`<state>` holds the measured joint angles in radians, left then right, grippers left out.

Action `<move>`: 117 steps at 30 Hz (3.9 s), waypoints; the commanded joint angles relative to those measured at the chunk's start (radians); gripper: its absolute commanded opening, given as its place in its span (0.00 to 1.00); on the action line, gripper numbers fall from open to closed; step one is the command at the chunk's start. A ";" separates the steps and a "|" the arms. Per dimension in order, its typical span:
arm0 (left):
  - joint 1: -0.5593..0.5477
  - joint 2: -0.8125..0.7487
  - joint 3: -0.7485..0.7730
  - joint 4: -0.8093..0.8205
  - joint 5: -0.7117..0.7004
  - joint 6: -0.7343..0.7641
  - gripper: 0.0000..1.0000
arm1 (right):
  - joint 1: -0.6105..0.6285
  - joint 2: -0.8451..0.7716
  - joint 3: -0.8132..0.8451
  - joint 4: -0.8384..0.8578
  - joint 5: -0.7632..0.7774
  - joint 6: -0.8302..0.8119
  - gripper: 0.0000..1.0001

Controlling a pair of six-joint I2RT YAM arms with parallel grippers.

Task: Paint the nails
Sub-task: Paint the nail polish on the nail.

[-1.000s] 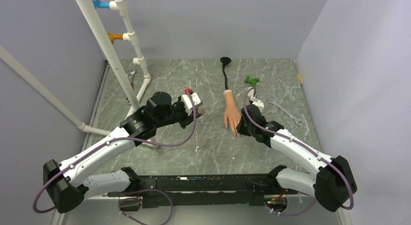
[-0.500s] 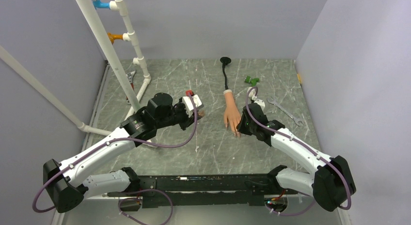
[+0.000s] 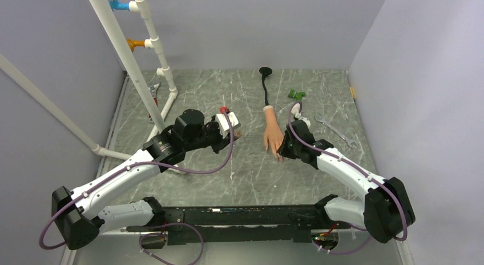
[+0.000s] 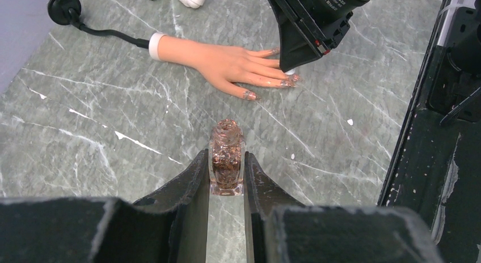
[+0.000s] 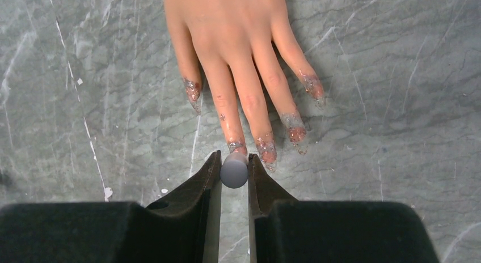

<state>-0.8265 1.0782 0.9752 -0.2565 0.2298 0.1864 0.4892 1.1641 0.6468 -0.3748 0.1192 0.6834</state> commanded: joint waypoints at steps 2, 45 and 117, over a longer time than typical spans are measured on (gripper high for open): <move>-0.006 0.000 0.024 0.026 0.000 0.012 0.00 | -0.006 -0.003 0.019 0.018 0.001 0.004 0.00; -0.007 0.019 0.029 0.016 0.001 0.012 0.00 | -0.030 0.006 0.007 0.005 -0.046 -0.011 0.00; -0.010 0.026 0.032 0.013 -0.001 0.015 0.00 | -0.040 -0.066 -0.039 0.036 -0.037 -0.025 0.00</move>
<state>-0.8307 1.1103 0.9752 -0.2607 0.2295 0.1905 0.4530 1.0836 0.5934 -0.3328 0.0448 0.6441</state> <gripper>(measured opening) 0.257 0.187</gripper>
